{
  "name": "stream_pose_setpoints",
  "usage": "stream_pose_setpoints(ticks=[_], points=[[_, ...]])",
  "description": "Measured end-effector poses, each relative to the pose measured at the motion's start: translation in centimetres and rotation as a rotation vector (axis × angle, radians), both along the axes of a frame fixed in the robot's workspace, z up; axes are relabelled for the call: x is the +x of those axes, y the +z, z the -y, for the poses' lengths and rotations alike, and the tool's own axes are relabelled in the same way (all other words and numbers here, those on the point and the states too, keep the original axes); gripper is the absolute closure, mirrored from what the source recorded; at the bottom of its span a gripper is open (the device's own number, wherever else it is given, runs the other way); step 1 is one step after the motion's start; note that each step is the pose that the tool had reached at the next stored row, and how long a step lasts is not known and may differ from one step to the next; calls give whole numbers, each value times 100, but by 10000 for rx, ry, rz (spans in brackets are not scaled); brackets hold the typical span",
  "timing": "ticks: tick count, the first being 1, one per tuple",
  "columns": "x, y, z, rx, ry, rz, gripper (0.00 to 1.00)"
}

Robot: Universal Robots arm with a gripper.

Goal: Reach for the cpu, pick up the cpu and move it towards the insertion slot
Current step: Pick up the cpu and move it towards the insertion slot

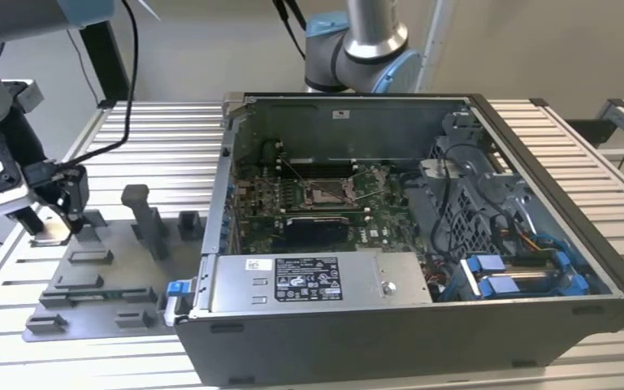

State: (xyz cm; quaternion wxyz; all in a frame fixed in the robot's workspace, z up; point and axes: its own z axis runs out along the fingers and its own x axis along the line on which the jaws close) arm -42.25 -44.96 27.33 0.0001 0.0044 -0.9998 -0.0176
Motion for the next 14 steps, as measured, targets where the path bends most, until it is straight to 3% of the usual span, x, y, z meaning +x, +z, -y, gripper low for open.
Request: stream_pose_setpoints(ticks=[14], points=[[0,278,0,0,0,0,100]])
